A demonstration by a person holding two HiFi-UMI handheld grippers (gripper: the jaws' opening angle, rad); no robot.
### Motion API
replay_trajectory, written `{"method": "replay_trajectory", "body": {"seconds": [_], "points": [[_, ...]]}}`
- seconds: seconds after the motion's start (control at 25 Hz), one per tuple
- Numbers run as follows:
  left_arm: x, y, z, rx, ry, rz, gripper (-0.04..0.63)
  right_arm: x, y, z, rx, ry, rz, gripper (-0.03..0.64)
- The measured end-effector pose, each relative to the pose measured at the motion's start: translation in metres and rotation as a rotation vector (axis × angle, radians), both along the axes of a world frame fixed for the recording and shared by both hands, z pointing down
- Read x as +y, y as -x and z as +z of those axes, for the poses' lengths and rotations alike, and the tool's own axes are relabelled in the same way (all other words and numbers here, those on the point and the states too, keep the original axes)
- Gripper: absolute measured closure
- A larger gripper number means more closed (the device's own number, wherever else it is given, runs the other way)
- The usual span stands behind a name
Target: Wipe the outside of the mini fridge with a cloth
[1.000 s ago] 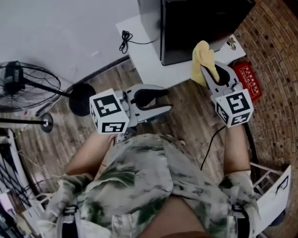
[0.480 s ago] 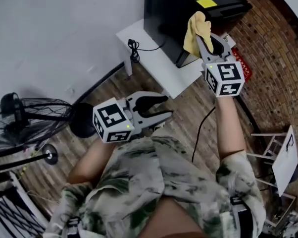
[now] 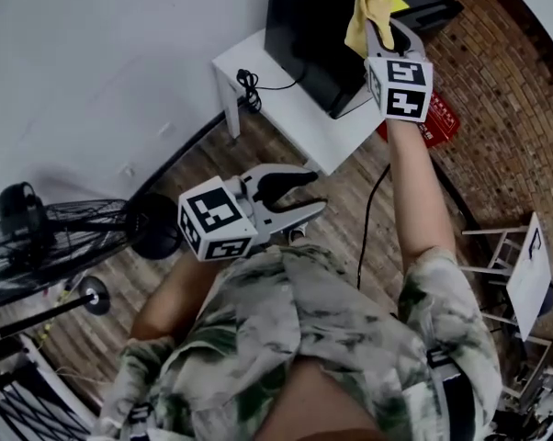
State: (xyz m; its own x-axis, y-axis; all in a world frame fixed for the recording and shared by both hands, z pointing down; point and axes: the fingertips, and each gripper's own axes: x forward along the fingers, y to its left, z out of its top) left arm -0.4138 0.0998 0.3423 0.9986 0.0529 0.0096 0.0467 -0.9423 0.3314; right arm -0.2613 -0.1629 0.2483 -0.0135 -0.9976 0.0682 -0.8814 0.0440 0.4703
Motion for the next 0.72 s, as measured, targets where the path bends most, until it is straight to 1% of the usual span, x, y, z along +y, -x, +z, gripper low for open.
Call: {"method": "replay_trajectory", "body": {"seconds": [0.32,0.72], "points": [[-0.005,0.018,0.006,-0.015,0.004,-0.018,0.43,-0.014,-0.011,0.06,-0.009,0.115,0.088,0.518],[-0.009,0.031,0.014,-0.032,0.016,-0.046,0.43,-0.029,-0.01,0.159,-0.021,0.274,0.127,0.518]]}}
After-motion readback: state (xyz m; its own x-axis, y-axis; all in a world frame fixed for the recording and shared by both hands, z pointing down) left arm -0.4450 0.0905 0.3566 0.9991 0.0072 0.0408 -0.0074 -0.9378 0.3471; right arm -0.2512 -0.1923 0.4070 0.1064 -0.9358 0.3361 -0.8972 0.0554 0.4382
